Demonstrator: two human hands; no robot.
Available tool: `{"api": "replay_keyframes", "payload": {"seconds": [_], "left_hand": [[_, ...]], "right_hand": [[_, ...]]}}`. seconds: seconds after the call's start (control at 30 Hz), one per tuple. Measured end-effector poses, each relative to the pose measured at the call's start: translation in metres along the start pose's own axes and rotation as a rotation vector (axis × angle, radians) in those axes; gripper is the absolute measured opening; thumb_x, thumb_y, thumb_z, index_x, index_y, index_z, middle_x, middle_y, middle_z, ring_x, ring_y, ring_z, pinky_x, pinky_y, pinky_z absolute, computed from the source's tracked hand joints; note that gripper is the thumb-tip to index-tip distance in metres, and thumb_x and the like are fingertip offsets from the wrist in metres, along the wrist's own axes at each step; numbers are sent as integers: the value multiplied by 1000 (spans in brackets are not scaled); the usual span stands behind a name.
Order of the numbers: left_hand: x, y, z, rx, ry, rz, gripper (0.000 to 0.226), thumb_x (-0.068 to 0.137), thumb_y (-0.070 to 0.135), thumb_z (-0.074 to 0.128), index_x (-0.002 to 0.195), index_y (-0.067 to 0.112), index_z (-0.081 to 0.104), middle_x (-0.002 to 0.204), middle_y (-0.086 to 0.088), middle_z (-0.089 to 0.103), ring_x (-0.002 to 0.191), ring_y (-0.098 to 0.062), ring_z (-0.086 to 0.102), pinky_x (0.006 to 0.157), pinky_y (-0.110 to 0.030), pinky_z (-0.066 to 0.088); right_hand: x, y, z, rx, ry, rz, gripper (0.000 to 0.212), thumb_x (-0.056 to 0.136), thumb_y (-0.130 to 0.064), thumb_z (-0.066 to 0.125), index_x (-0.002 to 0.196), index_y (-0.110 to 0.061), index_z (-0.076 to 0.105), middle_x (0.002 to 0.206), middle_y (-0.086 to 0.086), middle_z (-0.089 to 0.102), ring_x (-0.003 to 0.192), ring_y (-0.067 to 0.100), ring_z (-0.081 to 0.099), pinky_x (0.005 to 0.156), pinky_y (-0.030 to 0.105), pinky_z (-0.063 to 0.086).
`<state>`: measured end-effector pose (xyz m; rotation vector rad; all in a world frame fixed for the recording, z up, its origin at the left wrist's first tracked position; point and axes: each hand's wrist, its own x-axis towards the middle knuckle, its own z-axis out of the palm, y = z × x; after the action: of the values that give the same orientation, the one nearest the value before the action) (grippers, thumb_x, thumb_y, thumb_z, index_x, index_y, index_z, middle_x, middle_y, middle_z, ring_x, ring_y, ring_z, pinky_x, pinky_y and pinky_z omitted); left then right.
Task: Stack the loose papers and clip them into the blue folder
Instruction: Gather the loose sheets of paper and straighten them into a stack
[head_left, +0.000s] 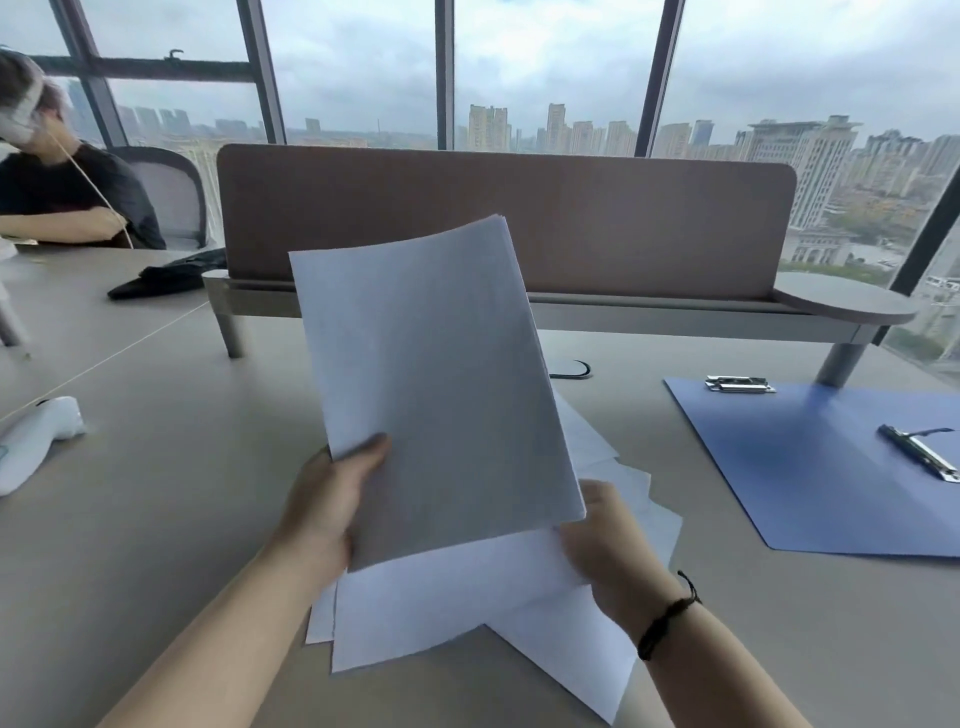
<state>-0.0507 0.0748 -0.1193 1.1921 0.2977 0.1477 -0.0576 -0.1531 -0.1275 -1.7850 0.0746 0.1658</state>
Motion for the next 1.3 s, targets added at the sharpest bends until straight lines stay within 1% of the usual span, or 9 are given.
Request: {"api": "replay_keyframes", "payload": {"seconds": [0.2, 0.27, 0.5, 0.6, 0.7, 0.93, 1.1, 1.23, 1.3], "left_hand": [[1, 4, -2, 121, 76, 200, 11, 93, 14, 65, 100, 16, 73, 94, 6, 79, 85, -12, 75, 76, -29, 54], [1, 2, -2, 150, 52, 223, 11, 94, 13, 65, 97, 21, 72, 85, 17, 78, 78, 0, 73, 72, -25, 50], [-11, -3, 6, 318, 5, 483, 22, 92, 15, 68, 107, 31, 70, 103, 17, 77, 98, -4, 71, 81, -28, 53], [-15, -3, 8, 320, -35, 644, 40, 90, 9, 71, 122, 29, 57, 109, 9, 75, 102, -10, 71, 86, -32, 58], [-18, -4, 12, 173, -112, 604, 63, 88, -6, 68, 138, 23, 43, 113, 2, 76, 103, -19, 72, 88, -31, 58], [-14, -13, 4, 343, -182, 259, 22, 86, 27, 73, 108, 25, 73, 107, 14, 77, 105, -5, 71, 94, -29, 50], [-11, -16, 6, 448, -111, 260, 18, 98, 20, 61, 93, 32, 73, 94, 25, 77, 93, 5, 70, 86, -25, 50], [-7, -4, 4, 170, 15, 171, 13, 97, 17, 62, 96, 21, 74, 92, 12, 79, 88, -8, 74, 81, -28, 55], [-5, 4, 2, -27, 11, 20, 16, 98, 16, 60, 93, 15, 75, 82, 7, 79, 71, -10, 74, 62, -23, 58]], "right_hand": [[1, -2, -32, 463, 69, -126, 31, 100, -5, 51, 94, -12, 80, 94, 13, 76, 85, 27, 67, 81, 41, 50], [-1, -4, -31, 487, 42, -166, 30, 102, -8, 51, 97, -15, 80, 97, 11, 77, 86, 27, 68, 84, 43, 51], [-11, -9, -16, 486, -74, -222, 30, 101, -34, 50, 115, -22, 74, 119, 3, 76, 111, 18, 71, 95, 41, 56], [-12, -7, -14, 437, -67, -287, 22, 96, -23, 61, 114, -17, 74, 114, 5, 77, 107, 23, 73, 89, 38, 59], [-10, -3, -14, 456, -20, -294, 17, 97, -14, 63, 105, -13, 77, 108, 7, 79, 103, 25, 74, 86, 38, 58], [-5, 12, -5, 319, -49, -198, 19, 98, -21, 64, 107, -12, 77, 111, 7, 78, 107, 26, 73, 99, 53, 54], [-3, 13, -5, 271, -21, -215, 22, 99, -24, 60, 101, -10, 77, 103, 3, 80, 99, 23, 75, 83, 34, 59], [-3, 2, -11, 329, -32, -180, 29, 101, -36, 55, 108, -17, 76, 105, 4, 80, 101, 24, 75, 93, 42, 57], [-2, 0, -13, 257, 59, -171, 25, 99, -40, 57, 105, -23, 75, 98, 0, 80, 95, 19, 75, 93, 42, 57]]}}
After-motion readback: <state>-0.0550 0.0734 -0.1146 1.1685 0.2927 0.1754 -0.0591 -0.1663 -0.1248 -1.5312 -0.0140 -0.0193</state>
